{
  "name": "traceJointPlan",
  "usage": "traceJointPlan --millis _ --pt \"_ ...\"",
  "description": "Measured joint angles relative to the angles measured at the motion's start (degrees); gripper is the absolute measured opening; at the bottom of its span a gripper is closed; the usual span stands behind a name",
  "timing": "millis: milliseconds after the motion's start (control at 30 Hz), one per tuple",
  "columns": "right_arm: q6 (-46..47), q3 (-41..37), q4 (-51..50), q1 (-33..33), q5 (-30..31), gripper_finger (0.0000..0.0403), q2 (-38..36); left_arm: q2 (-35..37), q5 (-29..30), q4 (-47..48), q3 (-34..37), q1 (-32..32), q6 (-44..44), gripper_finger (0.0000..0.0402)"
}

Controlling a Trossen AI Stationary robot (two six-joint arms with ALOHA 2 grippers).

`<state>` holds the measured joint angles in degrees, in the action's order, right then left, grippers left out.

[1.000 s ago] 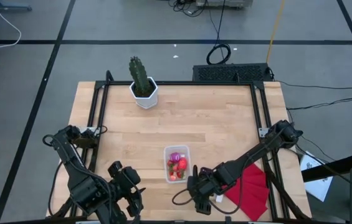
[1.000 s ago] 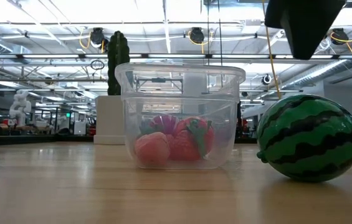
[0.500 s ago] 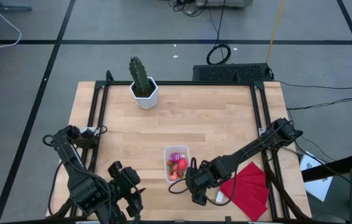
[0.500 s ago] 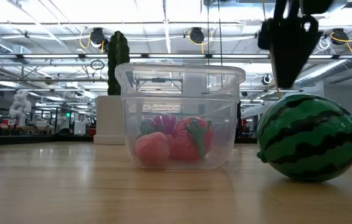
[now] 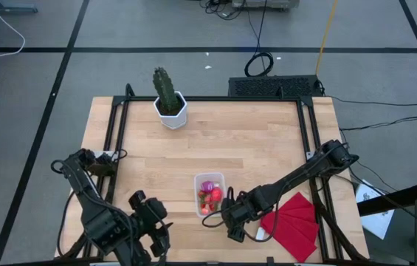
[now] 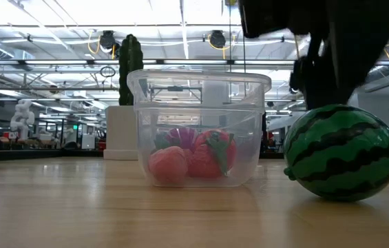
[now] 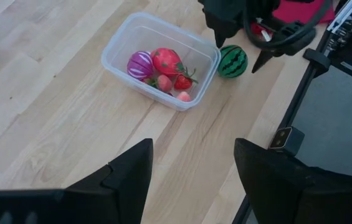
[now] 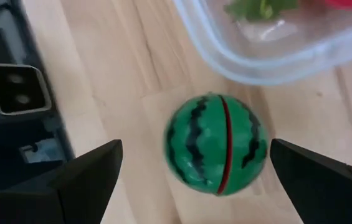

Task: Pick and placing Produce into tupperware
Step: Put the watermelon into the transparent bin

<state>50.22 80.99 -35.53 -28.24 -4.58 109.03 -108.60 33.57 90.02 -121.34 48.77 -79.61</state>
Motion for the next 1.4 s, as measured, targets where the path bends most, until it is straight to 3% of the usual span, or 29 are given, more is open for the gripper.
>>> traceJointPlan --millis 633,1400 --pt "-0.1 -10.3 12.1 1.7 0.0 0.0397 0.0 0.0 -0.5 0.0 0.0 -1.0 0.3 0.023" --pt "-1.4 -11.1 13.5 1.7 -0.1 0.0395 -0.1 0.0 -0.6 0.0 0.0 -1.6 1.4 0.023"
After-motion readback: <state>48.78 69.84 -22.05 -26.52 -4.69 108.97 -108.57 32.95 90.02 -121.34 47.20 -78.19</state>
